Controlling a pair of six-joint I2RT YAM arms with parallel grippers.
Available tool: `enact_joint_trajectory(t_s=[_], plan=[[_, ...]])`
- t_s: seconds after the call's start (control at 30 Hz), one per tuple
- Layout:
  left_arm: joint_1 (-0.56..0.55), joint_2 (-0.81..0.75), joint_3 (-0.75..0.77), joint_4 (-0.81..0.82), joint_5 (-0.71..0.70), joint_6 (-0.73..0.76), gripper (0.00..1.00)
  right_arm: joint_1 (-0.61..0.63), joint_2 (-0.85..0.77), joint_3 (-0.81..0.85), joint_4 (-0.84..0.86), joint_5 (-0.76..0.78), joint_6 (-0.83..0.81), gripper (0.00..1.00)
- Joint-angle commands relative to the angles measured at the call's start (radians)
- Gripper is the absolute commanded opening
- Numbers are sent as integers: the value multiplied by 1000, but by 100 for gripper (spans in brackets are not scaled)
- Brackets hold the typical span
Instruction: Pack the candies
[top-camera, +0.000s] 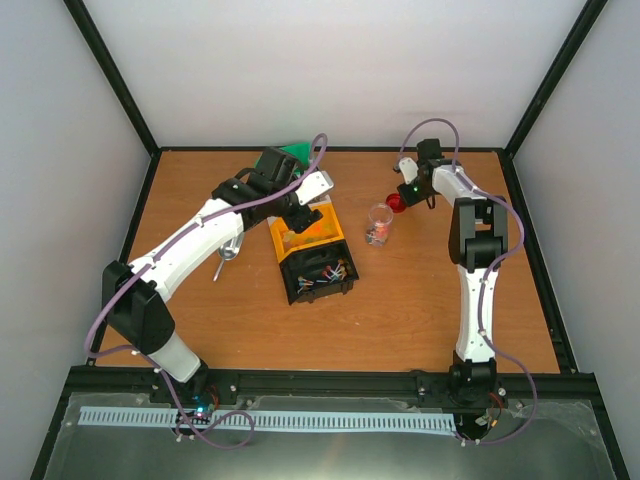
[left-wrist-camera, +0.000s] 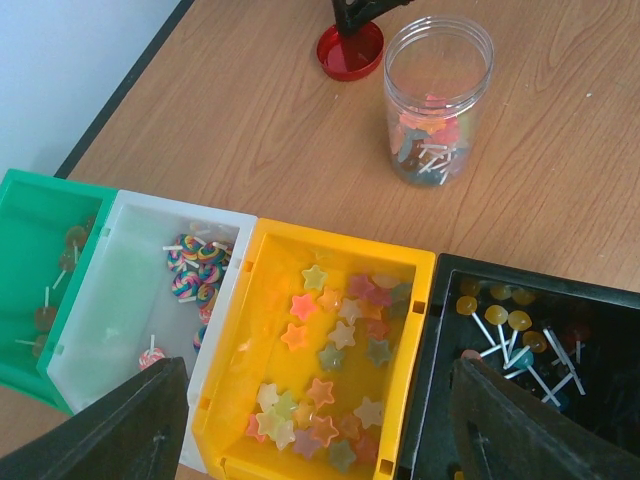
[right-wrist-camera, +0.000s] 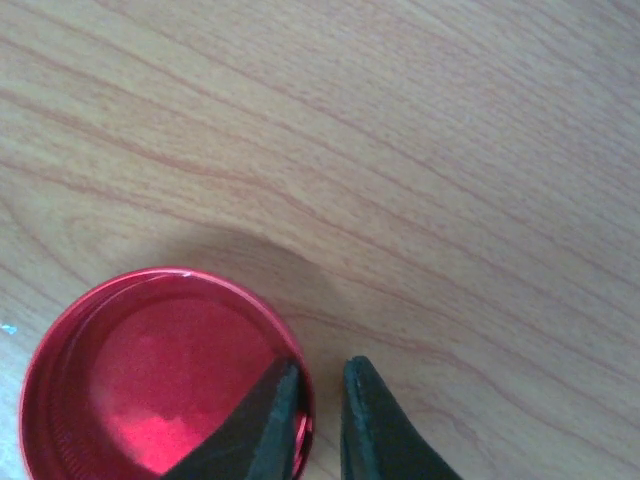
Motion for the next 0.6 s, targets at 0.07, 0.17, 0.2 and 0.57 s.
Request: enact_joint_trajectory(t_s=[0.07, 0.17, 0.2, 0.57], plan=[[19, 6, 45, 5, 19, -35, 76, -9, -6, 17, -40, 4, -11, 3], [83, 22, 97, -8, 107, -109, 80, -62, -69, 22, -42, -129, 32, 3], [103, 35, 125, -21, 135, -137, 82, -83, -95, 21, -35, -179, 53, 3], [163, 107, 402, -93, 454, -231, 100, -185, -342, 55, 39, -808, 210, 3]])
